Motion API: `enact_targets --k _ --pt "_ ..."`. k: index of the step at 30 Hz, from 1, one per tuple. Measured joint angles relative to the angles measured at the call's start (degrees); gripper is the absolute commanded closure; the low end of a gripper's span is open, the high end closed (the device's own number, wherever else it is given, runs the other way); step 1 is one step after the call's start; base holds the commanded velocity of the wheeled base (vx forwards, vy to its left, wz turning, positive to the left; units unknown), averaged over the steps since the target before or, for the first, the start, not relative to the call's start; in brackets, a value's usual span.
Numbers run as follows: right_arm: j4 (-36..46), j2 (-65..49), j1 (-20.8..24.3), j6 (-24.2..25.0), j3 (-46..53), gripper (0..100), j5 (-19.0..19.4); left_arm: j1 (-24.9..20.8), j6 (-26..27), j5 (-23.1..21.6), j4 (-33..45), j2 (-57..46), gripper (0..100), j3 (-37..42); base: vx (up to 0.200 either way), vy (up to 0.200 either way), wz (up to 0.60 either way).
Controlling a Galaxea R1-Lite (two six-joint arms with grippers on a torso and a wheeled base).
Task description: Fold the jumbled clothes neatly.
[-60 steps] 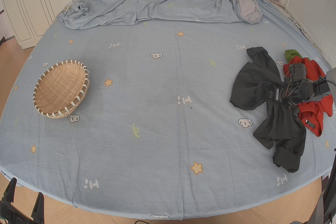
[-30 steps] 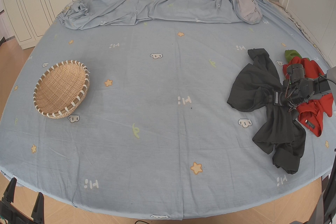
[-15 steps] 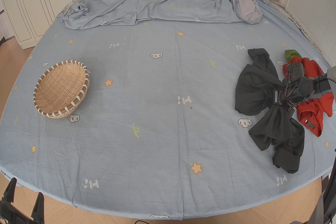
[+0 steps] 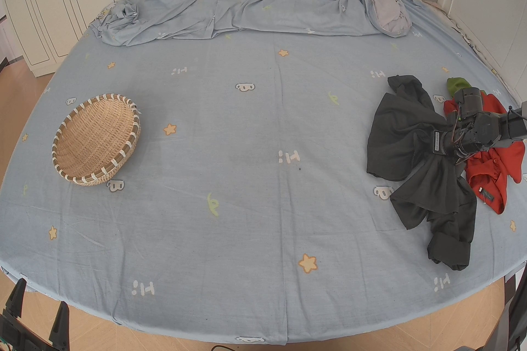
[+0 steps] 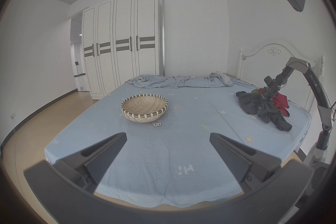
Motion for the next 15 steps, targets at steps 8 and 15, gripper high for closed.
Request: enact_targets --k 8,15 --pt "1.54 -5.71 2.04 0.07 0.46 100 -0.13 0.0 0.0 0.0 0.0 0.0 0 0.0 0.0 0.0 0.0" --pt "3.46 -12.06 7.2 0.24 1.88 100 -0.44 0.0 0.0 0.0 0.0 0.0 0 -0.02 0.0 0.0 0.0"
